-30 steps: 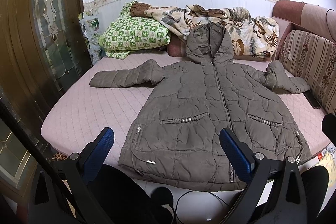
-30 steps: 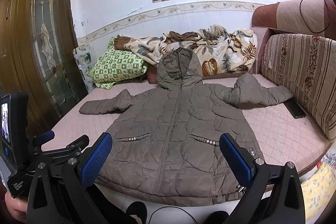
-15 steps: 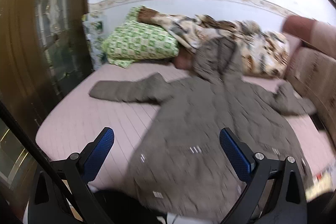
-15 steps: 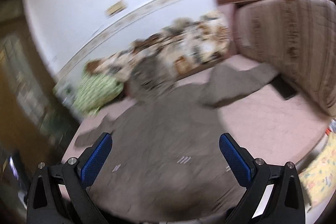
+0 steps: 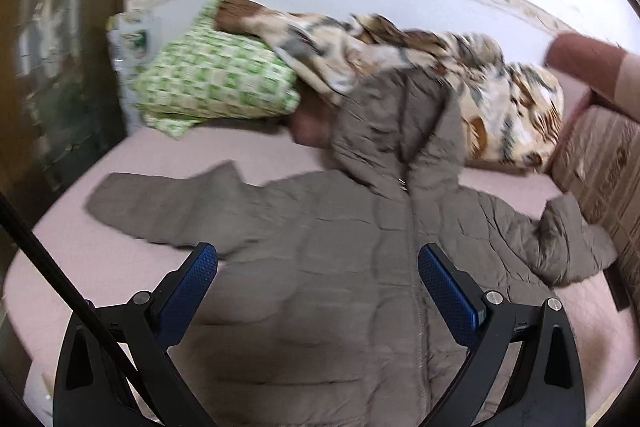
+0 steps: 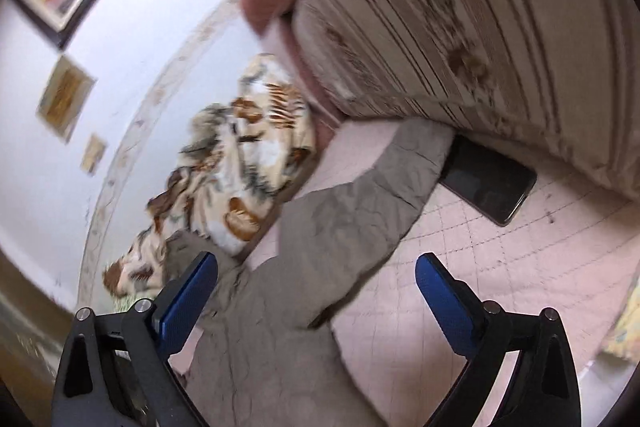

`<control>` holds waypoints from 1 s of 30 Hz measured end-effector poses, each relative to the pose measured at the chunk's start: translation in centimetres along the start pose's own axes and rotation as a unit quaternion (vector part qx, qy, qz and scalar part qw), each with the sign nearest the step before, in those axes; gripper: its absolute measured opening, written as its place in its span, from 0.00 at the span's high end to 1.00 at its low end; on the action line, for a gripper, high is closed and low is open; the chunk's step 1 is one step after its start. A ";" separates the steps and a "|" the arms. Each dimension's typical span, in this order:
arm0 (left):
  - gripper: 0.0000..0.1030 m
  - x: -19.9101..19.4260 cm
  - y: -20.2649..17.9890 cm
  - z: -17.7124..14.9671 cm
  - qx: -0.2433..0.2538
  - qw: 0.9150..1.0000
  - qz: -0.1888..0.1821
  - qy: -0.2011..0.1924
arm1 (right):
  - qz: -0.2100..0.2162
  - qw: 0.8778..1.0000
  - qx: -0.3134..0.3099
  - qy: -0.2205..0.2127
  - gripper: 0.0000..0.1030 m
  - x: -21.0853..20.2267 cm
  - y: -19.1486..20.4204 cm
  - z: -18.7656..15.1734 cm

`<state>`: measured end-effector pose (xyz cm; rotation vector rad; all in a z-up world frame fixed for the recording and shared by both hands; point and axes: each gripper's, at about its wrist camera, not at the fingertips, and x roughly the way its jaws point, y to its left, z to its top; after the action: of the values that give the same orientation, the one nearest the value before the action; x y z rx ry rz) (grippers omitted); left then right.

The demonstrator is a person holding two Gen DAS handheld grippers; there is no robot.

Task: Fold large clothes
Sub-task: 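Grasp the jacket sleeve cuff beside the black phone with the right tool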

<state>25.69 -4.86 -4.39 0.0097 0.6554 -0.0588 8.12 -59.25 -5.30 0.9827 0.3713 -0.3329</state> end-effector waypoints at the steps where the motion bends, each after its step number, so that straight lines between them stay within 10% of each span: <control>1: 0.03 0.9 -0.5 -0.7 0.003 1.000 -0.006 0.006 | -0.009 1.000 0.007 0.002 0.06 1.6 -0.9 0.4; 5: 0.03 3.2 -1.5 -2.5 0.036 0.999 -0.013 0.011 | -0.034 0.998 0.022 0.042 0.24 7.0 -4.0 1.9; 27: 0.03 7.0 -0.7 -2.6 0.037 0.998 -0.052 0.007 | -0.158 0.984 0.057 0.059 0.34 20.7 -9.4 5.0; 30: 0.03 7.0 -0.8 -2.6 0.041 0.998 -0.053 0.008 | -0.171 0.983 0.046 0.051 0.61 21.3 -9.4 5.1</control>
<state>29.62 -5.90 -10.76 0.0539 0.6680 -0.1878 23.68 -70.70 -19.24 1.0276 0.6250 -0.6166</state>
